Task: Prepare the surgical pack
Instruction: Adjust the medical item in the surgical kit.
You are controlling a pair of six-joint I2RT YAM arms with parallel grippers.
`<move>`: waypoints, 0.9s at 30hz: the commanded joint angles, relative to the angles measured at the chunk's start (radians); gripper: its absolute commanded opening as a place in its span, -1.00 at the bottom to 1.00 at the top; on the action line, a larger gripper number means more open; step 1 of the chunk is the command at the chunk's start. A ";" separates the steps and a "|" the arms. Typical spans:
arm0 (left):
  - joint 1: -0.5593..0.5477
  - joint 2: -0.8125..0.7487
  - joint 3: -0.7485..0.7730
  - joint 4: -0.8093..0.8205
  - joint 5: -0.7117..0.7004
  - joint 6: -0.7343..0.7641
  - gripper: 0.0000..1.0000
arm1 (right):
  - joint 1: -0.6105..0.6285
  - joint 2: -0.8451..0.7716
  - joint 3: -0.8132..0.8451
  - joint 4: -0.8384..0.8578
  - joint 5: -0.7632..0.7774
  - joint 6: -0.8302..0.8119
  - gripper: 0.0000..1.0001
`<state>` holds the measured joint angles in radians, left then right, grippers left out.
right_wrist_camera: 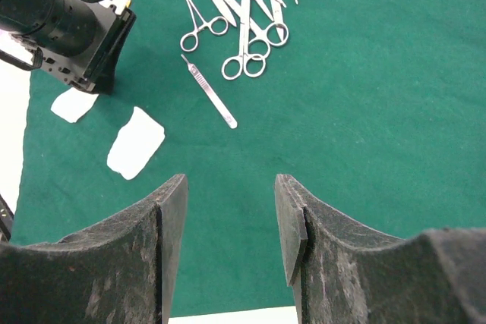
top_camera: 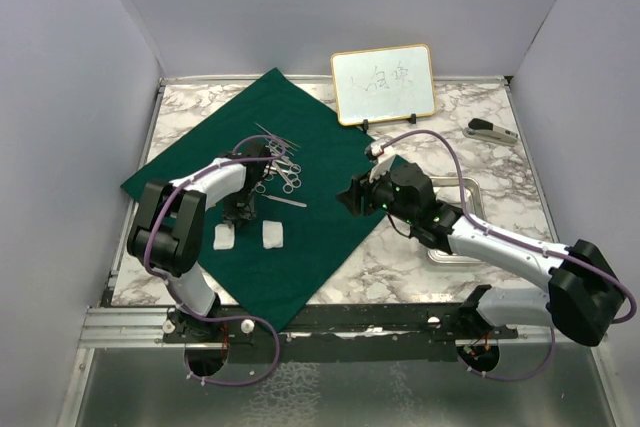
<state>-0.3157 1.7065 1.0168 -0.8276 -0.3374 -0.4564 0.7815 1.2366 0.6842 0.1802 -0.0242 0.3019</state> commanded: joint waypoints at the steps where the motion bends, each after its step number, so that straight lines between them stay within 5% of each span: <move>1: 0.023 0.024 -0.057 0.045 -0.039 0.003 -0.58 | -0.004 0.009 -0.015 0.042 0.002 -0.002 0.01; 7: 0.025 -0.002 -0.051 0.043 -0.048 0.010 -0.85 | -0.004 0.012 -0.017 0.042 -0.002 -0.002 0.00; 27: -0.042 -0.234 0.011 -0.109 -0.007 -0.082 -1.00 | -0.004 0.034 -0.013 0.048 0.000 -0.008 -0.02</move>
<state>-0.3042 1.5726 1.0004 -0.8623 -0.3744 -0.4667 0.7815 1.2652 0.6754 0.1913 -0.0273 0.3019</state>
